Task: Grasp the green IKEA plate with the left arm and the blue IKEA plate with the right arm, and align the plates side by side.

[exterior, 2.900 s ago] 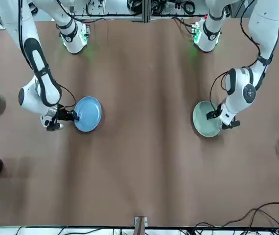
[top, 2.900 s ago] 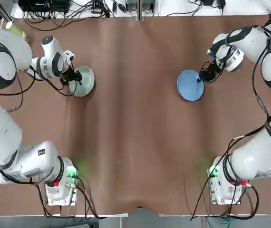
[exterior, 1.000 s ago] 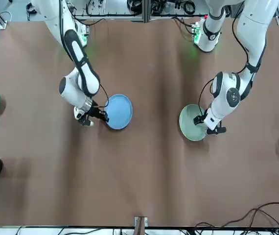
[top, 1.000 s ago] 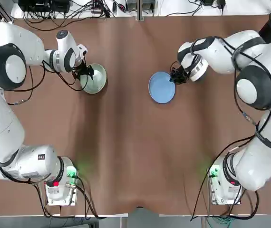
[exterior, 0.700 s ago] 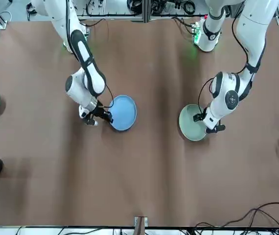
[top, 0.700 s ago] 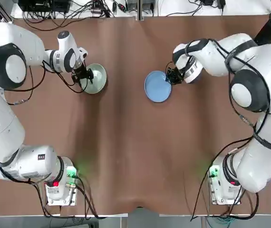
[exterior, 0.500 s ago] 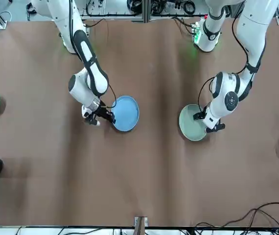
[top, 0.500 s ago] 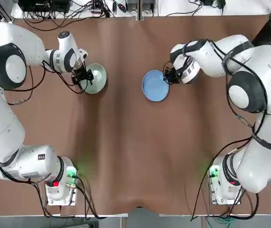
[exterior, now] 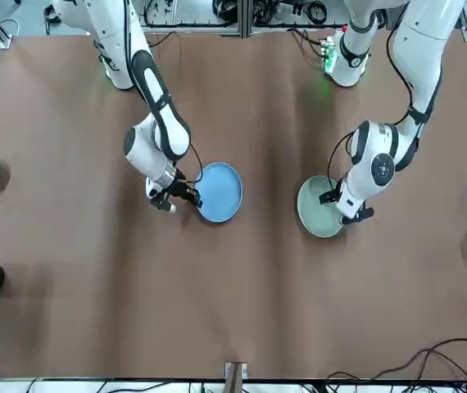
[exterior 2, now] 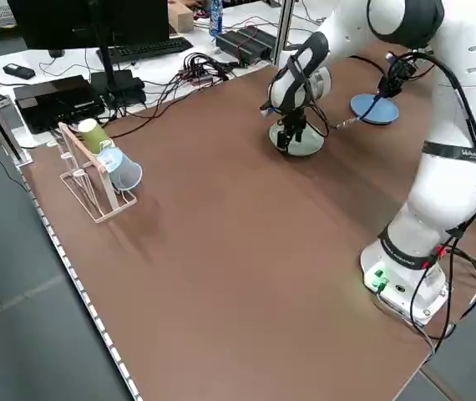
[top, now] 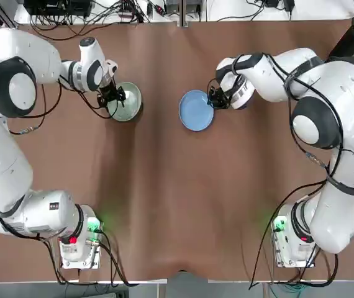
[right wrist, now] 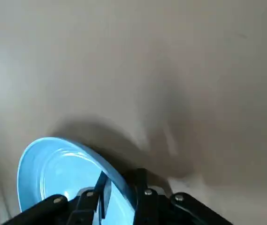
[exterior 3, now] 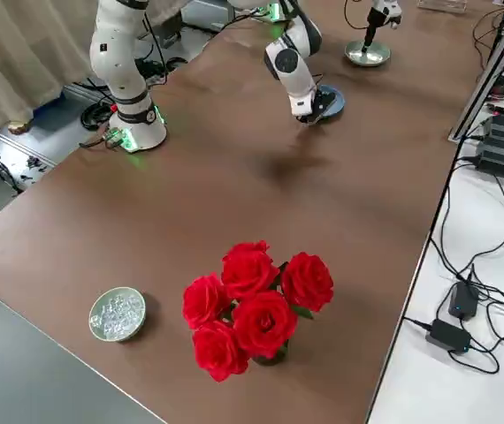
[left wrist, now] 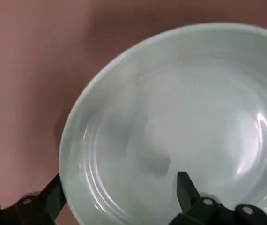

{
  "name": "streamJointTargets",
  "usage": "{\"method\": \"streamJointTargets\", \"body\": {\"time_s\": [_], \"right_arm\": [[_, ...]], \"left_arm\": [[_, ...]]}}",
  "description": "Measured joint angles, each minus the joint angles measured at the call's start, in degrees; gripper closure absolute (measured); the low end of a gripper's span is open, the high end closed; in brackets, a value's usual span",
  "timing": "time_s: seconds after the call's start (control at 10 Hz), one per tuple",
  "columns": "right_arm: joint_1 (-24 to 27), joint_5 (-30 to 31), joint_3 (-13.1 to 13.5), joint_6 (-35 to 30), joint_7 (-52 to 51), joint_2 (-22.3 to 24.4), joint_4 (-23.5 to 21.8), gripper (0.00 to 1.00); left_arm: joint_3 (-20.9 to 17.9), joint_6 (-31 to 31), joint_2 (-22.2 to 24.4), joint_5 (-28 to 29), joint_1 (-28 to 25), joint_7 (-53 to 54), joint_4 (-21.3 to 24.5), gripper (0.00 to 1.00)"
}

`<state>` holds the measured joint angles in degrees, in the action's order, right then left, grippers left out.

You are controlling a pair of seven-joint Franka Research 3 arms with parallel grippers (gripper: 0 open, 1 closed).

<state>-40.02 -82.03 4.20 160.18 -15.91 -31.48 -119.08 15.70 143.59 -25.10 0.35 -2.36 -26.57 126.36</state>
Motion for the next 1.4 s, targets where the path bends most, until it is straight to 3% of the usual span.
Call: {"method": "streamJointTargets", "body": {"time_s": [0.6, 1.4], "right_arm": [[-4.46, -0.04, 0.04, 3.43, 8.81, -6.43, 10.05, 0.71], [-5.59, -0.06, 0.02, 3.47, 12.67, -9.35, 14.86, 0.71]], "left_arm": [[0.11, -0.01, -3.98, 0.0, 2.36, -3.51, -4.43, 0.0], [0.18, -0.17, -4.21, 0.0, 3.35, -3.66, -5.08, 0.0]]}}
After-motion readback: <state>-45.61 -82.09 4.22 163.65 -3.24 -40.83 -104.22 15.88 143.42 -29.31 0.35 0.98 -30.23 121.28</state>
